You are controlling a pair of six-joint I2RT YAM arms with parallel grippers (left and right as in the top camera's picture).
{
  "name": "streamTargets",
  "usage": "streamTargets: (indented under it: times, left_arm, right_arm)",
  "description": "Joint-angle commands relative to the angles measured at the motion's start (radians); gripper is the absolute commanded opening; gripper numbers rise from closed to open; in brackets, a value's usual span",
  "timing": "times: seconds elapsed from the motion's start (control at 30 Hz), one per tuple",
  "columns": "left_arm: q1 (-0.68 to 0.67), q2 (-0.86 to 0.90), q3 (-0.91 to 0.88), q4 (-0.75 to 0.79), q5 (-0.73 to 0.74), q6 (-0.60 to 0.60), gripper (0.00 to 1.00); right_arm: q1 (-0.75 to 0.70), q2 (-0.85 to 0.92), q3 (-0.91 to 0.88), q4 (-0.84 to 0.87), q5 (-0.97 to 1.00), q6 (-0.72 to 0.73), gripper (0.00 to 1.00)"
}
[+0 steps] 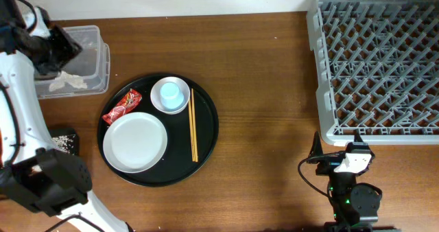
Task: Sort waste into correct bins and load items into the dishwasher rack
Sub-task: 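Move the left gripper back and grasp the red wrapper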
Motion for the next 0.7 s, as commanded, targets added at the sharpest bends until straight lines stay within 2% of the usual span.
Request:
streamTargets:
  times: [0.0, 0.1, 0.33, 0.5, 0.67]
  left_arm:
    - [-0.048, 0.002, 0.003, -0.080, 0.130, 0.173, 0.20]
    - [-0.106, 0.002, 0.003, -0.131, 0.084, 0.272, 0.30]
    - [-0.287, 0.002, -0.080, -0.211, -0.190, 0.271, 0.43]
    - [-0.367, 0.002, -0.288, -0.086, -0.445, 0.153, 0.43]
    - [-0.369, 0.002, -0.453, 0.055, -0.540, 0.137, 0.42]
  right_arm:
    - [-0.006, -0.008, -0.005, -0.008, 0.012, 0.000, 0.98]
    - [-0.006, -0.008, -0.005, -0.008, 0.012, 0.000, 0.98]
    - [-0.006, -0.008, -0.005, -0.008, 0.012, 0.000, 0.98]
    - [-0.006, -0.008, -0.005, -0.008, 0.012, 0.000, 0.98]
    - [-0.006, -0.008, -0.005, -0.008, 0.012, 0.000, 0.98]
